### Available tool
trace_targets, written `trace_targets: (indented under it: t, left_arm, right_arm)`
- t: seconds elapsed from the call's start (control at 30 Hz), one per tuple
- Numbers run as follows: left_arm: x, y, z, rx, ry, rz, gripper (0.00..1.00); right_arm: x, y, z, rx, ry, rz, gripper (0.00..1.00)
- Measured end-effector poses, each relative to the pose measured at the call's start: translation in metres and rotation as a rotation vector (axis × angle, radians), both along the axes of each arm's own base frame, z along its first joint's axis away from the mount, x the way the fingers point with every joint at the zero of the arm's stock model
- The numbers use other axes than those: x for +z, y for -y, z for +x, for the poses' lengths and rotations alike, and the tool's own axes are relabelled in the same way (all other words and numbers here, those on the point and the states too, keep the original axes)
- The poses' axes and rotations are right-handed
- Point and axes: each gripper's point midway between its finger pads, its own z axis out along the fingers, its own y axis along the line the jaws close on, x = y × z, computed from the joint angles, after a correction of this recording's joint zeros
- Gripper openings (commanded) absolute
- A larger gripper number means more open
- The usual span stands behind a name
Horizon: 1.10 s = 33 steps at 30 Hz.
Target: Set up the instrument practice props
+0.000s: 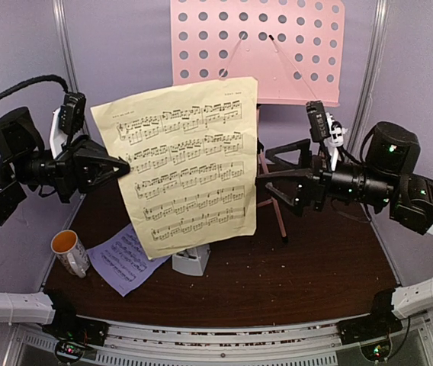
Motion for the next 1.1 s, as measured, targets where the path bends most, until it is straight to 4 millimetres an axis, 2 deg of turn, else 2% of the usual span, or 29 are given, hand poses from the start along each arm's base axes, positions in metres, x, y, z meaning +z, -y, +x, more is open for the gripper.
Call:
trace_targets:
  t: [0.17,0.33,0.4,0.53,0.67,0.77,0.97,1.1]
  left_arm:
    - [0.004,0.0,-0.003,-0.025,0.005,-0.013,0.0]
    - [0.004,0.001,-0.004,-0.037,0.005,-0.016,0.0]
    - [0.005,0.002,-0.004,-0.041,0.006,-0.019,0.0]
    - [0.003,0.004,-0.001,-0.042,-0.003,-0.016,0.0]
    - [0.002,0.006,0.002,-0.042,-0.013,-0.015,0.0]
    - [0.003,0.008,0.004,-0.039,-0.016,-0.02,0.0]
    - [0.003,0.013,0.015,-0.009,-0.031,-0.023,0.02]
    - [0.0,0.018,0.036,0.078,-0.056,-0.015,0.23]
  right_arm:
    - [-0.007,-0.009,0.001,-0.002,-0.01,-0.022,0.97]
    - [0.003,-0.018,-0.003,0.017,0.0,-0.01,0.86]
    - [0.009,-0.022,-0.006,0.029,0.007,-0.003,0.77]
    - [0.017,-0.028,-0.011,0.05,0.013,0.007,0.54]
    - [0.018,-0.033,-0.011,0.056,0.003,0.006,0.26]
    - [0.016,-0.033,-0.011,0.053,-0.005,0.0,0.0]
    - [0.023,-0.026,-0.008,0.018,-0.002,0.018,0.0]
    - [0.033,-0.017,-0.008,-0.008,0.009,0.045,0.0]
